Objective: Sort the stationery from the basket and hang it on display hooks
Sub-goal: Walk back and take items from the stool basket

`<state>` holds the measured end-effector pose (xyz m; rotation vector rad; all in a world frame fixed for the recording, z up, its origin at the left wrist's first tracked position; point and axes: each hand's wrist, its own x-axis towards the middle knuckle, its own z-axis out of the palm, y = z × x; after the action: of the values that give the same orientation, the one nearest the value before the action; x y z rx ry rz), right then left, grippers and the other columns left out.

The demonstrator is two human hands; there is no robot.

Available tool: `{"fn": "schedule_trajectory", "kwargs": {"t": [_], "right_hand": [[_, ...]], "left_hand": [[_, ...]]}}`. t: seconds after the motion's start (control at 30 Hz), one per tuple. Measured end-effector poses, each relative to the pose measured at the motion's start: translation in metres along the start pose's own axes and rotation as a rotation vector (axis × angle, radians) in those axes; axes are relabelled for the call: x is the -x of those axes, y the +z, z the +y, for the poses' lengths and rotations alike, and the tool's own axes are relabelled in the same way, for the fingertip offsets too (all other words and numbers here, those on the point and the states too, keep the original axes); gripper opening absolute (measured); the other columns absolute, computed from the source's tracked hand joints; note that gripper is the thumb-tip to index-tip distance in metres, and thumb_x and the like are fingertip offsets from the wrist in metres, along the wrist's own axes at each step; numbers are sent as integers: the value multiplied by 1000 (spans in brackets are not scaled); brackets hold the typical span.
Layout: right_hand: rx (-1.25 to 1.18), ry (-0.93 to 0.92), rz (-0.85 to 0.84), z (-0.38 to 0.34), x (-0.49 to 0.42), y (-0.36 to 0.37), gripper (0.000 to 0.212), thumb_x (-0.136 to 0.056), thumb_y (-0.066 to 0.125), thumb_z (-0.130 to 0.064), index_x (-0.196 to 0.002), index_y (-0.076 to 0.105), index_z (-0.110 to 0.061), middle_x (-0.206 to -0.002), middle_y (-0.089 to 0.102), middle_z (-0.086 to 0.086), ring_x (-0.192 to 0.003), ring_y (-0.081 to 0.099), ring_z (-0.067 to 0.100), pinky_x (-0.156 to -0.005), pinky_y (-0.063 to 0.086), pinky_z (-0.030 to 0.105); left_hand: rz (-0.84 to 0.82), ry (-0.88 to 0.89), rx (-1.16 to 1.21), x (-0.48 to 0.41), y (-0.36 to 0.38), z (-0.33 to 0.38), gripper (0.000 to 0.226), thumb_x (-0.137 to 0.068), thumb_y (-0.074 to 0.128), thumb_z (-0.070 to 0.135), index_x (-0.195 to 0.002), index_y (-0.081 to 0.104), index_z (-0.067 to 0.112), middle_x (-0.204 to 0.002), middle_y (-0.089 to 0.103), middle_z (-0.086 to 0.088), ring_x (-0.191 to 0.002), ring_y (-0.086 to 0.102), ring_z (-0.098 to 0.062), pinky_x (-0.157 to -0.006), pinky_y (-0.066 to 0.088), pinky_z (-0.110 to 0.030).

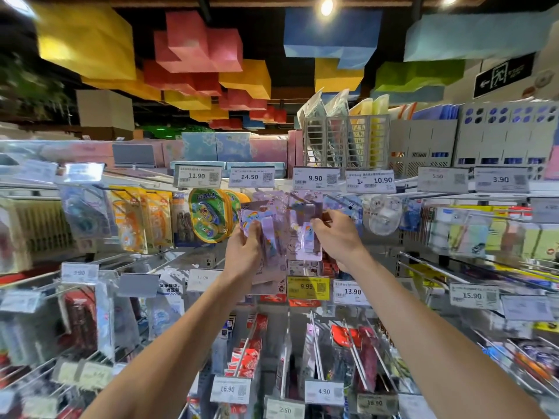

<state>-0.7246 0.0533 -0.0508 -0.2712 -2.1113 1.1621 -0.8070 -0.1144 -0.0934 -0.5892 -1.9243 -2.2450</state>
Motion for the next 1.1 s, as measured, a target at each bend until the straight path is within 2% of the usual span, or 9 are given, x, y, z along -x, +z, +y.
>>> {"fn": "schedule_trajectory", "kwargs": {"t": [0.1, 0.27, 0.4, 0.5, 0.63, 0.73, 0.83, 0.93, 1.1], "right_hand": [[118, 70, -12, 2, -17, 4, 15, -97, 55, -21, -99, 60, -7, -78, 59, 5, -67, 54, 21, -51, 35, 30], [202, 116, -18, 12, -36, 10, 13, -96, 53, -17, -95, 60, -7, -91, 65, 12, -79, 58, 28, -51, 34, 29], [310, 82, 57, 20, -30, 13, 9, -97, 54, -16, -98, 56, -7, -105, 59, 18, -87, 58, 31, -62, 36, 25], [190, -95, 115, 12, -10, 8, 26, -104, 52, -29, -90, 56, -8, -87, 60, 9, -74, 58, 22, -62, 37, 26], [-171, -198, -263, -1, 22, 1, 42, -96, 61, -53, -99, 63, -12, -81, 62, 0, -67, 58, 7, -64, 48, 31], [-190, -162, -276, 3, 26, 6, 41, -84, 80, -46, -108, 62, -18, -99, 69, 2, -84, 66, 13, -76, 57, 34], [-283, -120, -267, 3, 26, 14, 47, -81, 83, -40, -113, 63, -13, -108, 73, 13, -101, 70, 29, -94, 57, 49], [-439, -116, -320, 0, 29, 15, 21, -92, 76, -19, -109, 63, -18, -98, 75, -3, -92, 73, 18, -83, 60, 30], [-392, -233, -214, 3, 30, 5, 17, -95, 71, -20, -97, 60, -6, -91, 66, 2, -87, 66, 9, -79, 55, 28]], "left_hand": [[49, 14, 2, -2, -1, 0, 58, -101, 49, 59, -119, 50, 4, -111, 61, -30, -110, 62, -44, -78, 59, -48], [35, 32, -23, 1, -2, 3, 33, -99, 51, 59, -96, 53, 26, -107, 66, -18, -102, 66, -36, -89, 55, -54], [15, 94, -35, 7, 0, 11, 29, -108, 47, 36, -89, 46, 15, -66, 56, -10, -60, 54, -24, -60, 47, -35], [11, 111, -62, 8, 4, 12, 28, -108, 47, 33, -89, 45, 14, -67, 49, -1, -60, 50, -14, -59, 45, -30], [-58, 219, -104, 14, 14, 18, 34, -107, 51, 40, -92, 51, 9, -72, 56, -6, -59, 50, -13, -58, 45, -31], [-90, 240, -128, 16, 14, 20, 37, -100, 58, 52, -103, 61, 14, -91, 72, -12, -76, 67, -21, -72, 56, -43], [-92, 265, -152, 17, 10, 20, 23, -98, 68, 39, -90, 57, 20, -72, 62, 2, -60, 56, -6, -64, 47, -25], [-126, 227, -140, 22, 9, 28, 29, -103, 59, 37, -84, 63, 16, -67, 64, 8, -66, 58, -9, -70, 50, -29], [-74, -25, -45, 16, 6, 32, 21, -103, 50, 31, -101, 60, 13, -98, 61, -11, -86, 63, -25, -77, 52, -41]]}}
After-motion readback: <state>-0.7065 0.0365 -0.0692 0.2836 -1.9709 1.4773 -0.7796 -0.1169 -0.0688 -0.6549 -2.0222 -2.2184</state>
